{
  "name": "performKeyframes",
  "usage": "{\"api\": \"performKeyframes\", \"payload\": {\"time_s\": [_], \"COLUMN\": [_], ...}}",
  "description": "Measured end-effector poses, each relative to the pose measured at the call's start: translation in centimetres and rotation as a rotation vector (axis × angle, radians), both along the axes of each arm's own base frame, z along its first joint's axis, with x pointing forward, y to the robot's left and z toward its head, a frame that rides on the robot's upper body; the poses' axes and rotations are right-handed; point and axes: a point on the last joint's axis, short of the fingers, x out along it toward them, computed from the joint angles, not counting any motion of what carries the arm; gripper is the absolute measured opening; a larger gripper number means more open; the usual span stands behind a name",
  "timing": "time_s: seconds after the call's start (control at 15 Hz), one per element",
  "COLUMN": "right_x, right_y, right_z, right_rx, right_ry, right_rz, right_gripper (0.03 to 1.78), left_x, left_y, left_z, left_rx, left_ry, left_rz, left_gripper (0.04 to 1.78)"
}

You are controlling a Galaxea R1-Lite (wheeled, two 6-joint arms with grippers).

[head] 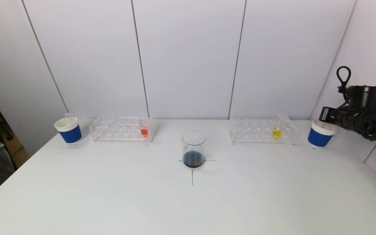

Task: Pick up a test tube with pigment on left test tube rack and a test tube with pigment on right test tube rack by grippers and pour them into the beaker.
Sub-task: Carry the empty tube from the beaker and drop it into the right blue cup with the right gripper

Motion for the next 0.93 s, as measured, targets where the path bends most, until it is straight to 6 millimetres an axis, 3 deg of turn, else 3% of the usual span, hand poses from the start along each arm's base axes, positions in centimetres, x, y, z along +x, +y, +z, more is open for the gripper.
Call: {"api": "performKeyframes", "payload": {"time_s": [0.67,0.93], "right_x": [-0.19,-0.25], "right_y": [0.06,0.06], "right_z": [-0.09,0.09], "right_rx": [0.000,-0.001], "right_ry": [0.007,0.003], "right_rz": [0.000,0.000], "right_gripper": [0.49,0.72], "left_x": [0.00,0.00], "left_y": [0.00,0.00], "left_z": [0.00,0.00], "left_rx": [0.000,0.000], "left_ry": [0.000,0.000], "left_rz": [0.000,-0.001], "left_gripper": [1.78,1.78]}}
